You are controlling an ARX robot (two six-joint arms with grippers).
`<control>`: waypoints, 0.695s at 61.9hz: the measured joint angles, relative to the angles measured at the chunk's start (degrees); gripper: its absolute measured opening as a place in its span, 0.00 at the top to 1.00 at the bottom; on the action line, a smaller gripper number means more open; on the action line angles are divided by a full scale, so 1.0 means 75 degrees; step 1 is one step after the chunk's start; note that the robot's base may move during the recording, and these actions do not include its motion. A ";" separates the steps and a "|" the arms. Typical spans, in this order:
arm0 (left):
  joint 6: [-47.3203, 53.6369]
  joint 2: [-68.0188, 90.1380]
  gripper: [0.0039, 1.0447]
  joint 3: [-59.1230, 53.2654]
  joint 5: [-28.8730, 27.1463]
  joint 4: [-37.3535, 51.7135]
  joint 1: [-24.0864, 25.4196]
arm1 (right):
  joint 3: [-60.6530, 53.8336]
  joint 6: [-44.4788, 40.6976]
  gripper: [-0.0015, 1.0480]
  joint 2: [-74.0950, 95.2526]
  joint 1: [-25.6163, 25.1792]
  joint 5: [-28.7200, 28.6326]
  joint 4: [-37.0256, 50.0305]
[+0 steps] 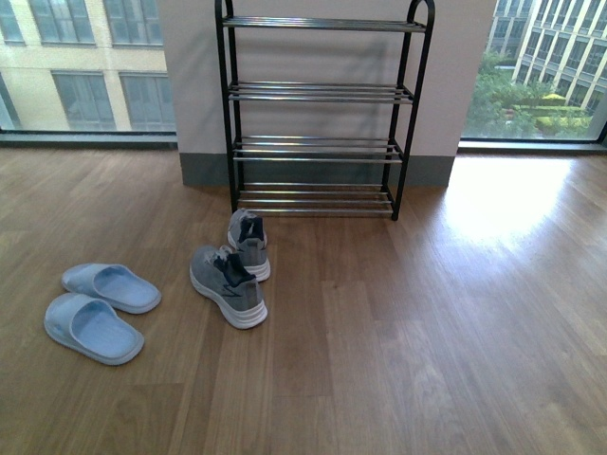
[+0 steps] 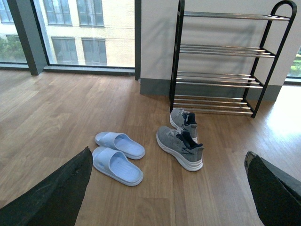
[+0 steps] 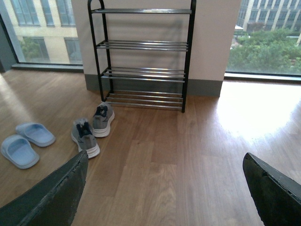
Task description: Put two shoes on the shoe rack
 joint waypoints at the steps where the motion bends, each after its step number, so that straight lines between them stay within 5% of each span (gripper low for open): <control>1: 0.0000 0.0003 0.09 0.0000 0.0000 0.0000 0.0000 | 0.0000 0.0000 0.09 0.0003 0.0000 -0.0003 0.0000; 43: 0.0000 0.0000 0.09 0.0000 0.0017 0.0000 0.0000 | 0.0000 0.0003 0.09 0.0003 0.0000 0.0020 0.0000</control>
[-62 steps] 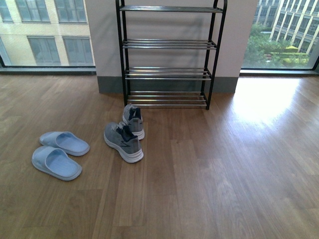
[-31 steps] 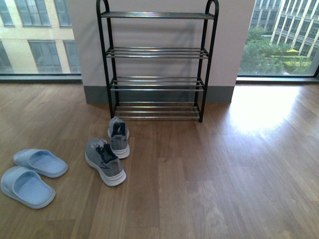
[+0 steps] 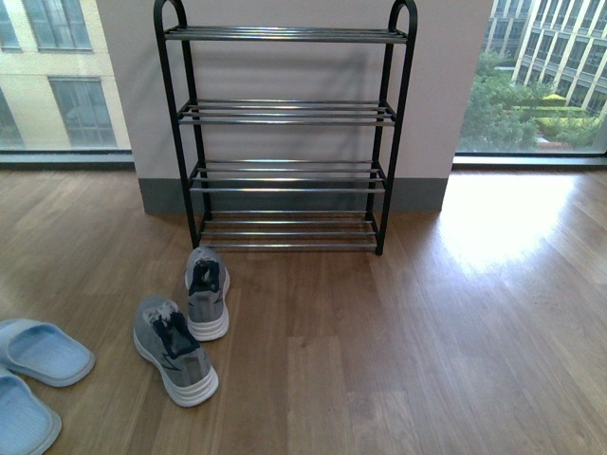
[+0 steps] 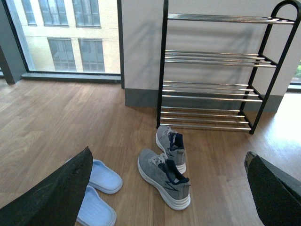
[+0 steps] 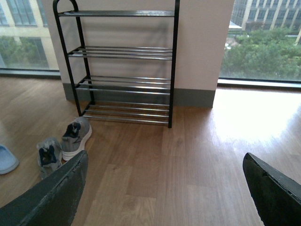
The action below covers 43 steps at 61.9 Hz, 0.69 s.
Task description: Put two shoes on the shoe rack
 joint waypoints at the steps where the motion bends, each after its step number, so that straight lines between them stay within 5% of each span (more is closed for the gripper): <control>1: 0.0000 0.0000 0.09 0.0000 0.0000 0.0000 0.0000 | 0.0000 0.0000 0.09 0.0000 0.0003 0.0000 0.0000; 43: 0.0000 0.0000 0.09 0.0000 0.0000 0.0000 0.0000 | 0.0000 0.0000 0.09 0.0000 0.0003 0.0000 0.0000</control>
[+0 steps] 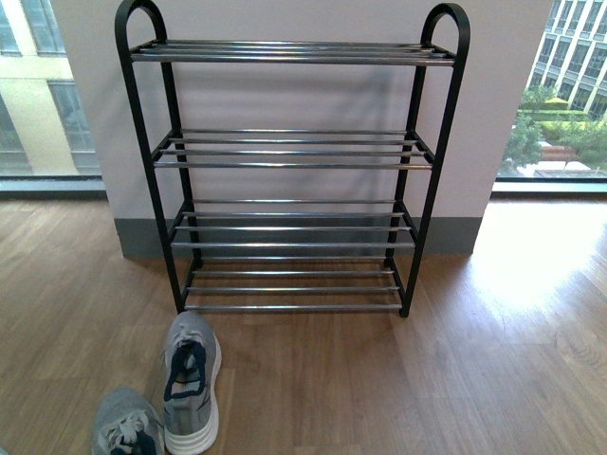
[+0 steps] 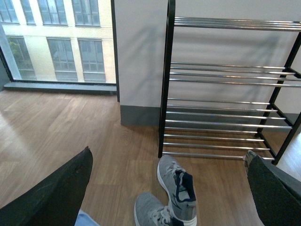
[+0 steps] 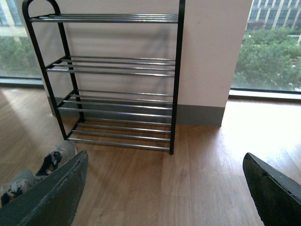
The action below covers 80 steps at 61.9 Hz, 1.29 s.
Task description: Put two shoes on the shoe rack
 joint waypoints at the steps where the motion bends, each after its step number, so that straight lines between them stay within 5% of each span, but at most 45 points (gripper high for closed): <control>1: 0.0000 0.0003 0.09 0.0000 0.0000 0.0000 0.0000 | 0.0000 0.0000 0.09 0.0000 -0.0003 0.0000 0.0000; 27: 0.0000 0.0000 0.09 0.0000 0.0000 0.0000 0.0000 | 0.0000 0.0000 0.09 0.0006 -0.0003 0.0003 0.0000; 31: -0.1093 0.0382 0.09 0.0283 -0.1163 -0.0874 -0.0391 | 0.0000 0.0000 0.09 0.0012 -0.0003 -0.0003 0.0000; 35: -0.3089 0.1399 0.09 0.0539 -0.1801 -0.1192 -0.0682 | 0.0000 -0.0003 0.09 0.0003 0.0000 -0.0003 0.0000; 38: -0.4928 0.2655 0.09 0.0667 -0.1510 -0.0356 -0.0615 | 0.0000 -0.0003 0.09 0.0003 -0.0003 0.0000 0.0000; 43: -0.6184 0.4628 0.09 0.1011 -0.1399 0.1055 -0.0478 | 0.0000 -0.0003 0.09 0.0003 0.0000 0.0000 0.0000; 59: -0.7455 1.1433 0.09 0.3080 -0.1000 0.2559 -0.1317 | 0.0000 0.0000 0.09 0.0003 -0.0003 0.0000 0.0000; 80: -0.7650 1.6052 0.09 0.5196 -0.0554 0.1507 -0.1833 | 0.0000 -0.0003 0.09 0.0003 0.0000 0.0000 0.0000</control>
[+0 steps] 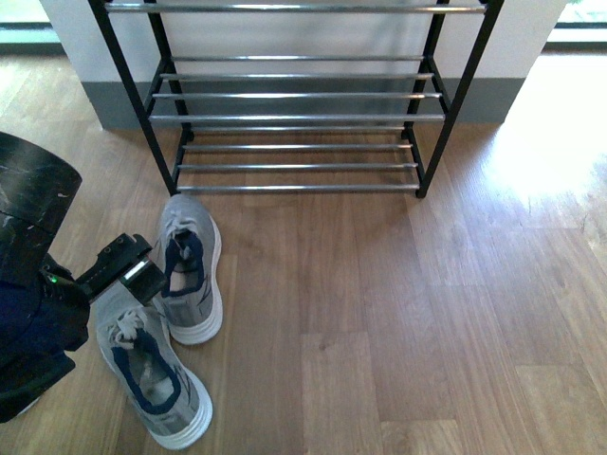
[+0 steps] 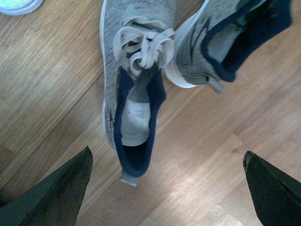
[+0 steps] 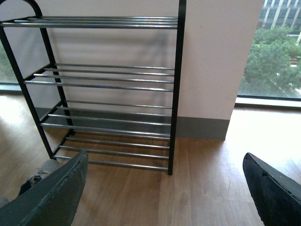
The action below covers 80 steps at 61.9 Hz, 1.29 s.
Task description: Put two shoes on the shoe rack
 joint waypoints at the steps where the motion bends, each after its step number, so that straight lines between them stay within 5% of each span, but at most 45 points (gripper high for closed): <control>1: 0.0035 0.0108 0.09 0.0079 -0.0006 -0.0070 0.0009 | 0.0000 0.0000 0.09 0.0000 -0.0003 0.0000 0.0000; 23: 0.0944 0.1376 0.09 0.1317 -0.0393 -0.1411 0.0618 | 0.0000 0.0000 0.09 0.0000 -0.0003 -0.0003 0.0000; 51: 0.1845 0.3124 0.09 0.3197 -0.0446 -0.2535 0.0495 | 0.0000 0.0003 0.09 0.0000 0.0000 0.0000 0.0000; 80: 0.2224 0.3042 0.09 0.2780 -0.0781 -0.2634 0.0539 | 0.0000 0.0003 0.09 0.0000 -0.0003 -0.0003 0.0000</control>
